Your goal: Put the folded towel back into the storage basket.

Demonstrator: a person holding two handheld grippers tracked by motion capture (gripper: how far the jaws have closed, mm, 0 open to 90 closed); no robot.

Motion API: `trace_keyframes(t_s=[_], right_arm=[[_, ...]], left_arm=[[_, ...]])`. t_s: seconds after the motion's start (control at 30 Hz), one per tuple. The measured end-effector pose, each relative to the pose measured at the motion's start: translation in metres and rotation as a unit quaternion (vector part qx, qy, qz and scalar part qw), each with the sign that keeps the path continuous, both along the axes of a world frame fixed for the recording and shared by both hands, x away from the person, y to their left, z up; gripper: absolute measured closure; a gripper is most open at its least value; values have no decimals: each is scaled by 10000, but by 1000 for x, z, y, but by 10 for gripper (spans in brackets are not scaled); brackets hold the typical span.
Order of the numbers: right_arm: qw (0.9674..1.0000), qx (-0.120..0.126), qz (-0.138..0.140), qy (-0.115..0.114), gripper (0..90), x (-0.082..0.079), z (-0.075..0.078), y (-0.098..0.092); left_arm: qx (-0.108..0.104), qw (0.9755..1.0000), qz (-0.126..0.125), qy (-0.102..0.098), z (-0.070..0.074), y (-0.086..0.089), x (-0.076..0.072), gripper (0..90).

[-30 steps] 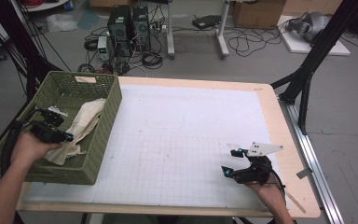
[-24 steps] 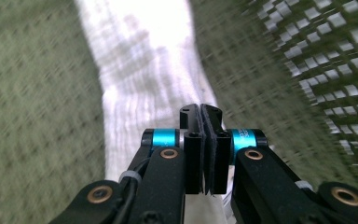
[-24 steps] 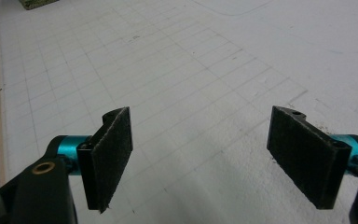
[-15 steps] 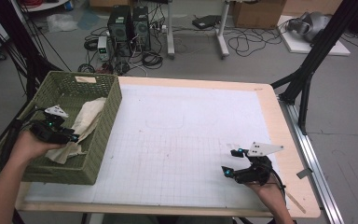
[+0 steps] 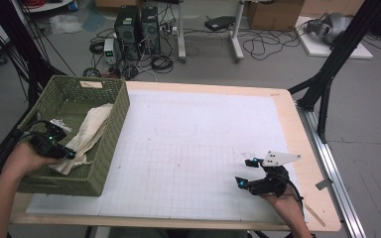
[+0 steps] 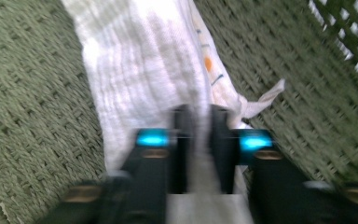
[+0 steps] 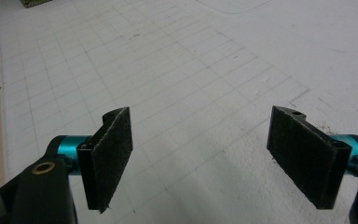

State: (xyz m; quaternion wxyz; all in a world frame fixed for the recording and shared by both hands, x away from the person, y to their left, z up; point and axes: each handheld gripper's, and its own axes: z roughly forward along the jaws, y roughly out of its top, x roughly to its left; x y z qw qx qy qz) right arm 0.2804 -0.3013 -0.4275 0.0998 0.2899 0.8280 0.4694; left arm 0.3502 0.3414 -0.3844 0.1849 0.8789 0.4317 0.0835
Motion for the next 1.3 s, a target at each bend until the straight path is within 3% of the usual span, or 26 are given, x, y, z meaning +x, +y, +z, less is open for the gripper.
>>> trace_keyframes(t_s=[0.13, 0.23, 0.27, 0.33, 0.43, 0.53, 0.63, 0.7, 0.77, 0.83, 0.9, 1.03, 1.13, 1.2, 1.27, 1.3], right_arm=[[10000, -10, 12, -8, 216, 1, 0, 1], [10000, -8, 17, -11, 217, 0, 0, 1], [10000, -13, 15, -12, 217, 0, 0, 1], [10000, -9, 10, -5, 217, 0, 0, 1], [10000, 4, 5, -17, 217, 0, 0, 0], [10000, 17, 1, -3, 217, 0, 1, -1], [10000, 8, 14, -40, 217, 0, 1, 0], [10000, 13, 9, -40, 218, 0, 1, 0], [10000, 33, 4, -41, 220, -1, 2, 0], [10000, 30, -1, -15, 221, -1, 2, -1], [10000, 26, -6, -71, 221, 0, 2, -1], [10000, -16, 6, -37, 221, 0, 1, 0], [10000, -20, -4, -36, 221, 0, 1, 0], [10000, -6, -20, -31, 221, 1, 1, 0], [10000, -18, 1, -6, 221, 0, 0, 1], [10000, -18, -1, -13, 221, 0, 0, 1]], left_arm=[[-392, 9991, 52, -166, 7, 2, 1, 872], [-451, 9989, -10, -83, 6, -1, 2, 866], [-415, 9991, -98, -16, 4, -3, 3, 846], [-191, 9996, -168, 82, -2, -8, 4, 711], [-73, 9992, -336, 192, -11, -13, 3, 573], [61, 9987, -445, 252, -18, -17, 2, 548], [204, 9989, -387, 152, -19, -18, 3, 613], [332, 9986, -405, 77, -17, -19, 2, 786], [423, 9980, -471, 87, -14, -19, 1, 815], [432, 9985, -318, 135, -7, -16, 1, 822], [284, 9993, -242, 79, 2, -12, 0, 826], [133, 9995, -274, 116, 12, -14, 1, 826], [-46, 9988, -389, 290, 10, -22, 2, 825], [-36, 9977, -525, 416, 4, -29, 2, 815], [-50, 9963, -604, 609, 0, -32, 3, 763], [-69, 9961, -635, 612, 0, -33, 3, 714]])
